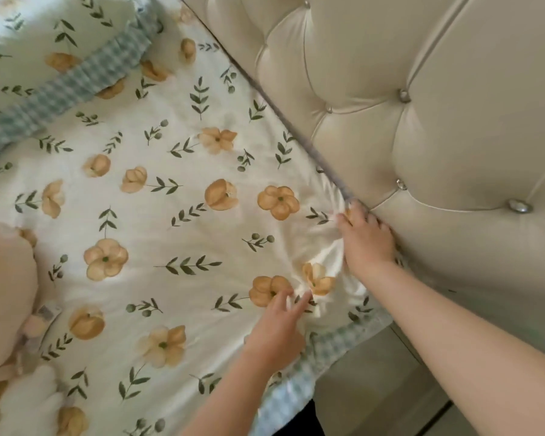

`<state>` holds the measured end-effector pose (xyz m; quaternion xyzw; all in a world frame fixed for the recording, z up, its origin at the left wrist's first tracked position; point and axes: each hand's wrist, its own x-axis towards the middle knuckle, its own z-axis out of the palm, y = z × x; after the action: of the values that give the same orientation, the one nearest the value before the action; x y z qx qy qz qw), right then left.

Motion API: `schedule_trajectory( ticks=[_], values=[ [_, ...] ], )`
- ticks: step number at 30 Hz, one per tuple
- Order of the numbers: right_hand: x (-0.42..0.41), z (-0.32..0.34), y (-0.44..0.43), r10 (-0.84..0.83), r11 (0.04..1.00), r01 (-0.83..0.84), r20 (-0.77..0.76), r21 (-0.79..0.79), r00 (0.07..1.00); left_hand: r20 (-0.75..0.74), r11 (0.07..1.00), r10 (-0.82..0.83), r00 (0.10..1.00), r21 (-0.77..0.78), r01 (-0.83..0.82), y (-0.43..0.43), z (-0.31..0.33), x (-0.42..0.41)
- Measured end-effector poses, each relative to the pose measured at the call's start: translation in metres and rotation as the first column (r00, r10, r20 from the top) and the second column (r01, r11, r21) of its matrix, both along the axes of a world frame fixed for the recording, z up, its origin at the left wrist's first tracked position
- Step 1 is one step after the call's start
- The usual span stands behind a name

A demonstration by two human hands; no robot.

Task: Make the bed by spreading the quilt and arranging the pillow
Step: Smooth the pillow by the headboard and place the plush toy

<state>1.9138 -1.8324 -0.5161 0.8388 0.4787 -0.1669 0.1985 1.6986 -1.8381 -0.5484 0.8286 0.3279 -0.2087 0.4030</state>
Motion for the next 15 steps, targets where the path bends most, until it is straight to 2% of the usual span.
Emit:
schedule_trajectory(
  ticks=[1,3,5,6,7,9,11,12,13,15],
  values=[
    [-0.009,-0.007,-0.002,0.032,0.998,-0.031,-0.006,0.048,0.999,-0.042,0.997,-0.071,0.997,-0.018,0.071,-0.003,-0.002,-0.002],
    [-0.018,-0.023,-0.020,0.173,0.980,-0.160,-0.105,0.119,0.979,-0.013,0.982,-0.185,0.983,0.031,0.186,-0.015,0.000,-0.003],
    [-0.011,-0.035,-0.048,0.313,0.949,-0.314,-0.206,0.030,0.927,0.038,0.972,-0.234,0.971,0.017,0.234,-0.026,0.006,-0.007],
    [-0.002,-0.039,-0.061,0.295,0.948,-0.314,-0.225,-0.053,0.929,0.058,0.977,-0.211,0.976,-0.002,0.212,-0.031,0.007,-0.010],
    [0.005,-0.040,-0.067,0.236,0.959,-0.262,-0.207,-0.111,0.950,0.085,0.990,-0.139,0.987,0.002,0.139,-0.033,0.008,-0.014],
    [0.006,-0.037,-0.063,0.115,0.987,-0.130,-0.147,-0.098,0.982,0.137,0.991,0.094,0.986,0.077,-0.105,-0.036,0.008,-0.019],
    [-0.018,-0.026,-0.048,0.060,0.996,-0.051,-0.128,0.070,0.990,0.129,0.925,0.288,0.949,0.218,-0.310,-0.036,0.007,-0.024],
    [-0.031,-0.022,-0.043,0.087,0.981,-0.058,-0.156,0.184,0.984,0.102,0.899,0.325,0.940,0.275,-0.341,-0.035,0.007,-0.028],
    [-0.042,-0.023,-0.043,0.176,0.957,-0.122,-0.194,0.264,0.965,0.063,0.903,0.295,0.953,0.309,-0.300,-0.037,0.007,-0.031],
    [-0.050,-0.028,-0.052,0.373,0.925,-0.323,-0.314,0.199,0.873,-0.081,0.944,0.101,0.992,0.321,-0.070,-0.039,0.005,-0.042]
  ],
)
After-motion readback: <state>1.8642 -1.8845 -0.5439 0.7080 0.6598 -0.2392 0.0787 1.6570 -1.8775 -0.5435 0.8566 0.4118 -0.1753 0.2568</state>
